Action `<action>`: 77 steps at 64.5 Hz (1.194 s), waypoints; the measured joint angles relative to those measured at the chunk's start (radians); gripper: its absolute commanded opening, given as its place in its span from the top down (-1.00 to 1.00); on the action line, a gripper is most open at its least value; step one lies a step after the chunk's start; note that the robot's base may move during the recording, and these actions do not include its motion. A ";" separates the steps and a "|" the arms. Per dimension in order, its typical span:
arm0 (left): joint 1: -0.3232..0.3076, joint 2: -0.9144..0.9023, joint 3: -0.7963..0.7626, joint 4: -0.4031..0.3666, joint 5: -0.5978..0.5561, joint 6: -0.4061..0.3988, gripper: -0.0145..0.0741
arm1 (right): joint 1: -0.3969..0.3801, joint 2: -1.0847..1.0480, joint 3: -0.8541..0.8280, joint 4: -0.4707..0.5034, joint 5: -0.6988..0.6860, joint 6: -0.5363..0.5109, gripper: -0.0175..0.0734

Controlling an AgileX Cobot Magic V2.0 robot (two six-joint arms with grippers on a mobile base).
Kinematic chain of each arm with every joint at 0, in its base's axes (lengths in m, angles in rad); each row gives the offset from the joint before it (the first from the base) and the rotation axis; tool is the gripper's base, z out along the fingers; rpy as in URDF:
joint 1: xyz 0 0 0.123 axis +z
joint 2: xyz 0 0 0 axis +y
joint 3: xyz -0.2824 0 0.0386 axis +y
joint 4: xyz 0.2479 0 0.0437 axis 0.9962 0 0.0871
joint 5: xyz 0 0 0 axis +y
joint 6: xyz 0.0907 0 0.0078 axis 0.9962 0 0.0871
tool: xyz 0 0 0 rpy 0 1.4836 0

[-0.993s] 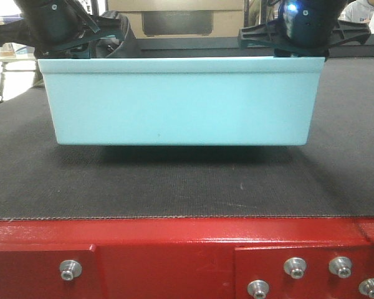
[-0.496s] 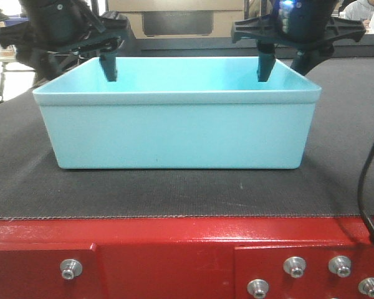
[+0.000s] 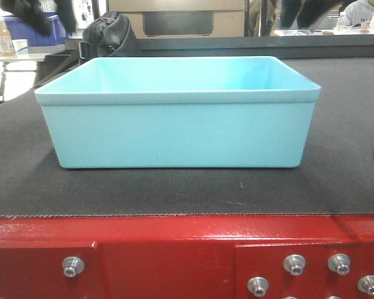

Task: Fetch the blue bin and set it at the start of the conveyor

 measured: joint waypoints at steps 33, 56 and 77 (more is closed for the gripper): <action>0.000 -0.249 0.298 -0.271 -0.297 0.191 0.92 | 0.000 -0.380 0.340 -0.050 -0.275 -0.034 0.97; 0.000 -0.539 0.645 -0.272 -0.638 0.193 0.92 | 0.000 -0.611 0.664 -0.075 -0.509 -0.036 0.97; 0.000 -0.796 0.709 -0.272 -0.646 0.193 0.92 | 0.000 -0.780 0.708 -0.075 -0.483 -0.038 0.97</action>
